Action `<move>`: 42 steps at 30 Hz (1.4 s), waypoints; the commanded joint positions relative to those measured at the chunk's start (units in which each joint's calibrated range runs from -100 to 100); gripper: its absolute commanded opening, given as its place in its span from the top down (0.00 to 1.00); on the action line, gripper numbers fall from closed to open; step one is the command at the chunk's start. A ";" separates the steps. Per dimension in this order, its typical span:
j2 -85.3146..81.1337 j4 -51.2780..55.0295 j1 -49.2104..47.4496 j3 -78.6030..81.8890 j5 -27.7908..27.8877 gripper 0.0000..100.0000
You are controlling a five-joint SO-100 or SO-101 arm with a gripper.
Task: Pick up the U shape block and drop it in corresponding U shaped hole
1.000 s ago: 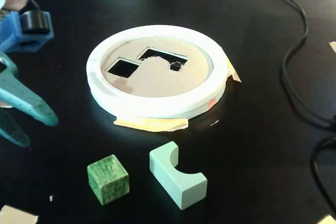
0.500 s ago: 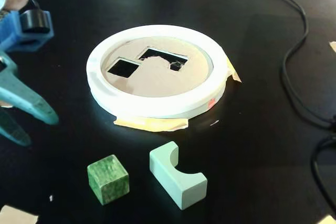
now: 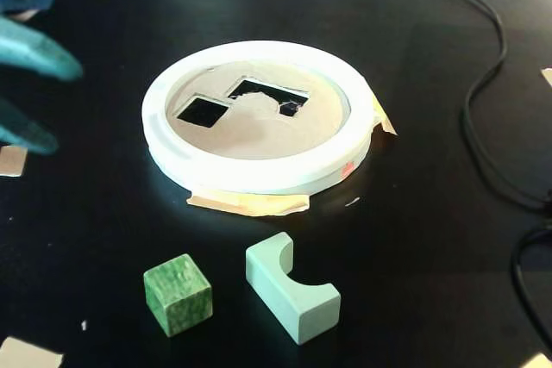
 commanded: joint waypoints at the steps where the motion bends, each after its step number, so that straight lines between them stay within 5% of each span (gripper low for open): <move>1: 17.04 -10.67 -1.07 -14.51 0.00 0.14; 8: 59.41 -12.17 -1.57 -45.84 0.73 0.15; 22: 115.92 11.51 -4.94 -102.94 20.76 0.15; 42: 128.64 15.12 -2.20 -105.76 21.44 0.15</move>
